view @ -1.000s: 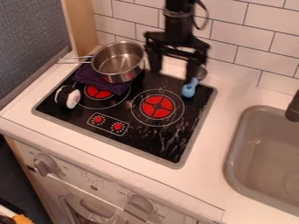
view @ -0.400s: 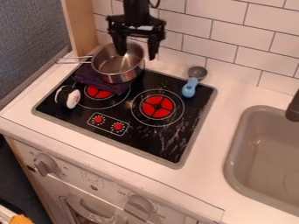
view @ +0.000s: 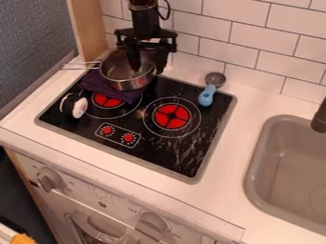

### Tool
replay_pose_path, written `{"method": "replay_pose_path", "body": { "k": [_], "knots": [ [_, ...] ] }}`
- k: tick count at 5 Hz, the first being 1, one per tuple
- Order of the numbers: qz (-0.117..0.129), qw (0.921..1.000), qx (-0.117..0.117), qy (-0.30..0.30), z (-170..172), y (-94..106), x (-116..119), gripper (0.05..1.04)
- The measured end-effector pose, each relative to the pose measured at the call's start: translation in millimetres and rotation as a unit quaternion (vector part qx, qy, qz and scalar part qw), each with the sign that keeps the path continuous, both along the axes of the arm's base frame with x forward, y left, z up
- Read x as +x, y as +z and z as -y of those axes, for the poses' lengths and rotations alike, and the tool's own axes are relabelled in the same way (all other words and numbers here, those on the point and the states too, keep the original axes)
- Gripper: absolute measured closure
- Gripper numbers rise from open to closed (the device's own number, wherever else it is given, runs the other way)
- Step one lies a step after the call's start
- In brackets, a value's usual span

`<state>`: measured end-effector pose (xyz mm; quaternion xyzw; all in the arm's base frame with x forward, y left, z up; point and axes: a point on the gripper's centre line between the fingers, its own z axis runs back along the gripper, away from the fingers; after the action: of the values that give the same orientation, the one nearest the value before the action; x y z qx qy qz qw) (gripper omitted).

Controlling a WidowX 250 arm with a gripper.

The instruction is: The moved that the robot are the object

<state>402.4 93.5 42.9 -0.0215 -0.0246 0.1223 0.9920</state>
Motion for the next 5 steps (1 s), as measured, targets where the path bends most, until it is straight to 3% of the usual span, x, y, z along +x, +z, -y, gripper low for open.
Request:
{"method": "replay_pose_path", "body": {
  "k": [2,3,4,5],
  "knots": [
    [0.005,0.9999,0.006,-0.007,3.7,1.5,0.6,0.939],
    [0.033,0.9994,0.01,-0.006,11.7,26.1,-1.8,1.004],
    [0.047,0.9982,0.003,-0.037,46.1,45.5,-11.1,1.009],
    [0.046,0.9945,-0.001,-0.094,95.5,51.0,-28.4,1.009]
  ]
}}
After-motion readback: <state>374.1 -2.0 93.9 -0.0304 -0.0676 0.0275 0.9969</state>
